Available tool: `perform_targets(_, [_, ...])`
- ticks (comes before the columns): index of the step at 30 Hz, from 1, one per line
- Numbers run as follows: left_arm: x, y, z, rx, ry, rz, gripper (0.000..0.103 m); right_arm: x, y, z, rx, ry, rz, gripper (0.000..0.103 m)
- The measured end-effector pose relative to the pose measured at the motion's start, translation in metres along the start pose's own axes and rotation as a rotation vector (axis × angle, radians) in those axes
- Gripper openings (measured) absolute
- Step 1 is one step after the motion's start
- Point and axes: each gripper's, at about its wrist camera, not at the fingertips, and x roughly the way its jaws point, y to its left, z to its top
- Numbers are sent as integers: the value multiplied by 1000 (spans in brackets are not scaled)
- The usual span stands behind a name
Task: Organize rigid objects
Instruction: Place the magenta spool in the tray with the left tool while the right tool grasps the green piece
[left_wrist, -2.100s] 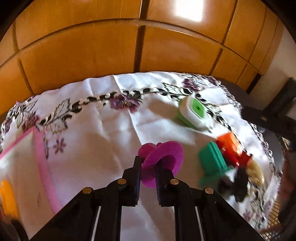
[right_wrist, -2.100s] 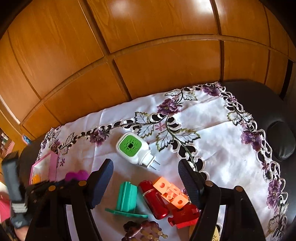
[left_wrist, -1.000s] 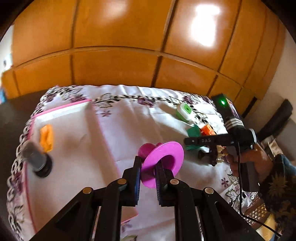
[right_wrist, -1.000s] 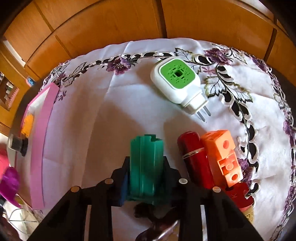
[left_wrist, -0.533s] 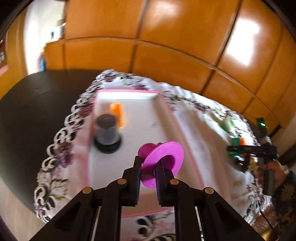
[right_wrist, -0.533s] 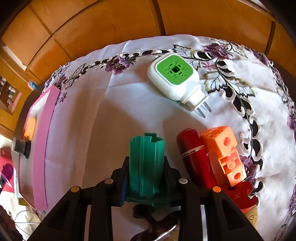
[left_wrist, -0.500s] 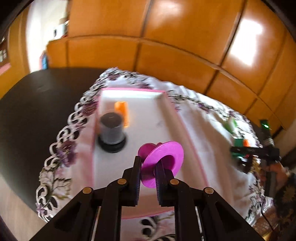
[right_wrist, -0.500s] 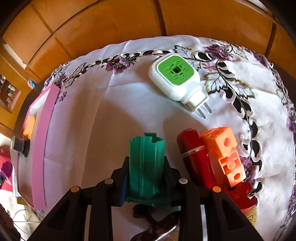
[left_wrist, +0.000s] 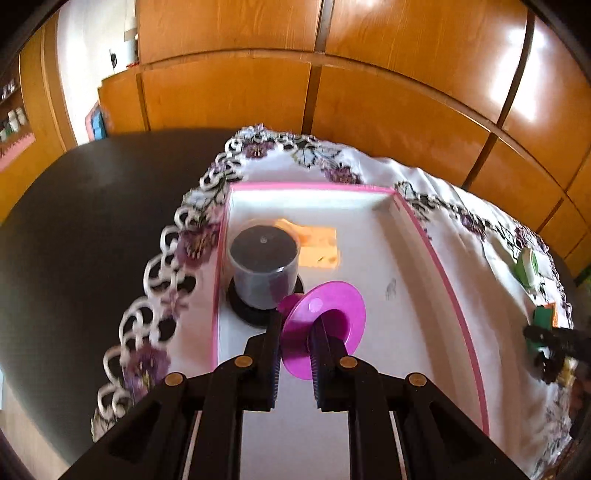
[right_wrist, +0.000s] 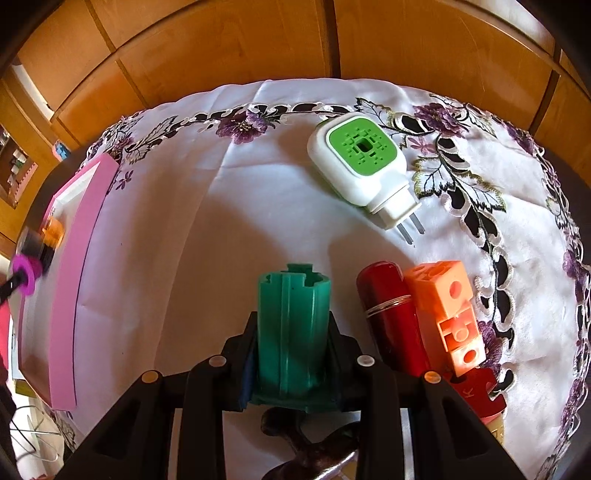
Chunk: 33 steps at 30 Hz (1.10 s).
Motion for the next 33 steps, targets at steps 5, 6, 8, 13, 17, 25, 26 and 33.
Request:
perform_targets(5, [-6,-6,-1,29,-22,-10,14,1,4,-1,-21,-1,-13,30])
perform_targets(6, [-9,-7,-4,32,-24,-15,14,1,4,-1,-24,-1,-15,30])
perform_targets(8, [-17,-11,-12,38,-30,-30,14,1,5,-2,-31,-1,-18,30])
perform_targets(13, [-28,-15,-35,65,-20,-31,14,2,5,-2,-37,-3,-19,30])
perform_targets(17, [-26,-5,-41,42,-7,3,14,2,6,-3,-53,-9,-23,31])
perform_targets(25, [-13,12,-36,8,-9,40,14,3,10,-5,-89,-20,-42,30])
perform_targets(26, [-13,12,-36,5,-10,43,14,3,10,-5,-94,-21,-45,30])
perform_targets(33, [-17,13,-43,-5,-21,54,18,4,11,-5,-112,-24,-52,30])
